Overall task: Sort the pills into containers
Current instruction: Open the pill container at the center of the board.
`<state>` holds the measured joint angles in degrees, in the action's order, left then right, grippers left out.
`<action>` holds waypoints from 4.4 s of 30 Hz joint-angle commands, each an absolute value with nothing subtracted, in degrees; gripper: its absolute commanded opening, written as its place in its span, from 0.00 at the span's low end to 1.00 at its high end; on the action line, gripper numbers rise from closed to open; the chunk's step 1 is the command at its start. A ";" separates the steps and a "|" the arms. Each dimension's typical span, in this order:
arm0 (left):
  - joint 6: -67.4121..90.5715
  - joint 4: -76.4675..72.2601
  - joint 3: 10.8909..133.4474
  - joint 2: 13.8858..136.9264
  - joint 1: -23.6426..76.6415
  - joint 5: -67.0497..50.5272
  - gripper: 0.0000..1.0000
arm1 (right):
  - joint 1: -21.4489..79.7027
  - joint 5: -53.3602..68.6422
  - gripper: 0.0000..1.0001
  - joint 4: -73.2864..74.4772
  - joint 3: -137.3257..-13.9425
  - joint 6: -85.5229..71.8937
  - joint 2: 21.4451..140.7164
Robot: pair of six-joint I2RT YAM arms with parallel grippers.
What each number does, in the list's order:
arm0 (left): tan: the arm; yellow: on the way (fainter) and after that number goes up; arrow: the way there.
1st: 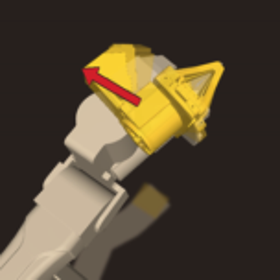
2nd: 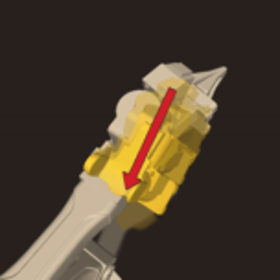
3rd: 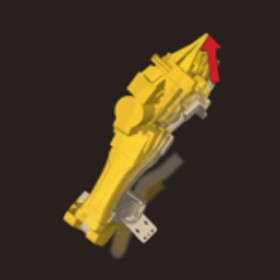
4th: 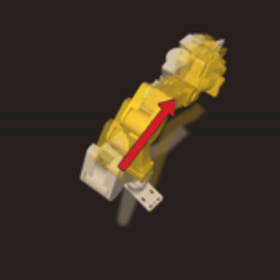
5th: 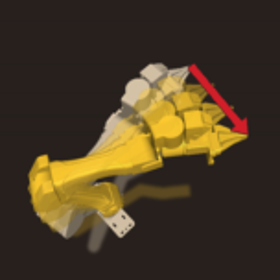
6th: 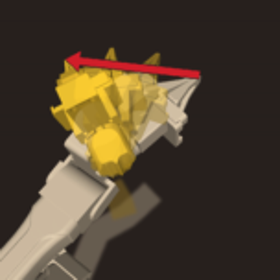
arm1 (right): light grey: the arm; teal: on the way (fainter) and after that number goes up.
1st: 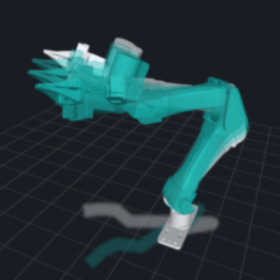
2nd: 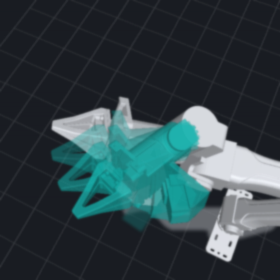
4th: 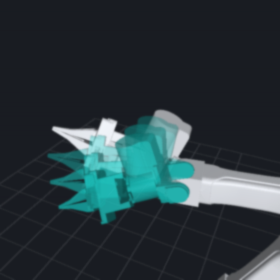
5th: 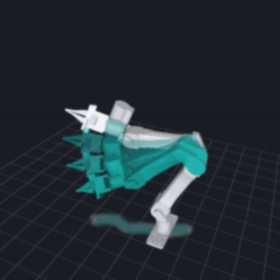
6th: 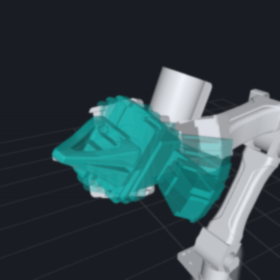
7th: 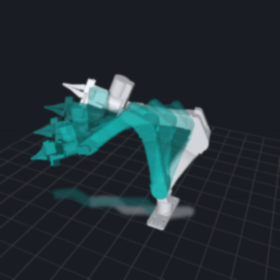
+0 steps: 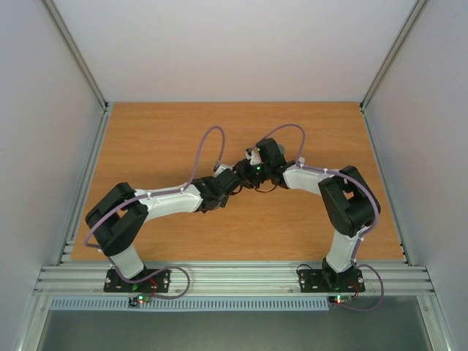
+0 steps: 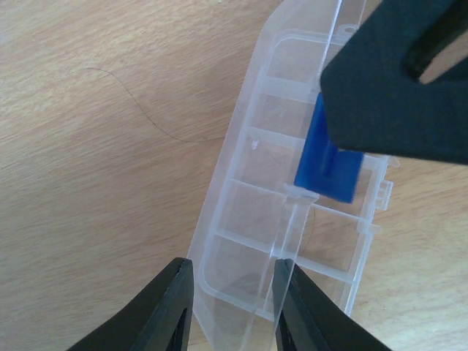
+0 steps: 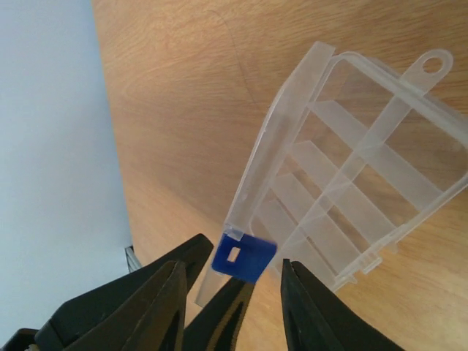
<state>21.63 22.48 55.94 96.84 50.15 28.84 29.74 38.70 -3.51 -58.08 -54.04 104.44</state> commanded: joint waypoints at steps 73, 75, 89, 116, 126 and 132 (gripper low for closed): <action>22.53 24.09 59.26 96.11 40.51 23.97 0.41 | 31.11 26.90 0.03 5.40 -64.20 -38.76 114.89; 22.47 23.85 58.96 96.09 40.05 23.68 0.44 | 31.07 26.62 0.03 5.69 -64.20 -38.66 114.88; 21.33 22.24 58.64 97.06 36.02 21.85 0.50 | 31.43 24.80 0.03 7.91 -65.79 -37.53 115.80; 18.72 22.35 60.45 107.31 31.38 20.34 0.56 | 31.46 22.02 0.03 12.25 -69.87 -35.57 118.72; 18.72 22.15 60.03 108.76 31.38 20.04 0.57 | 31.43 21.42 0.03 12.91 -70.14 -35.43 119.04; 18.85 22.78 60.77 109.87 31.38 20.13 0.57 | 31.41 21.01 0.03 13.27 -70.38 -35.29 119.36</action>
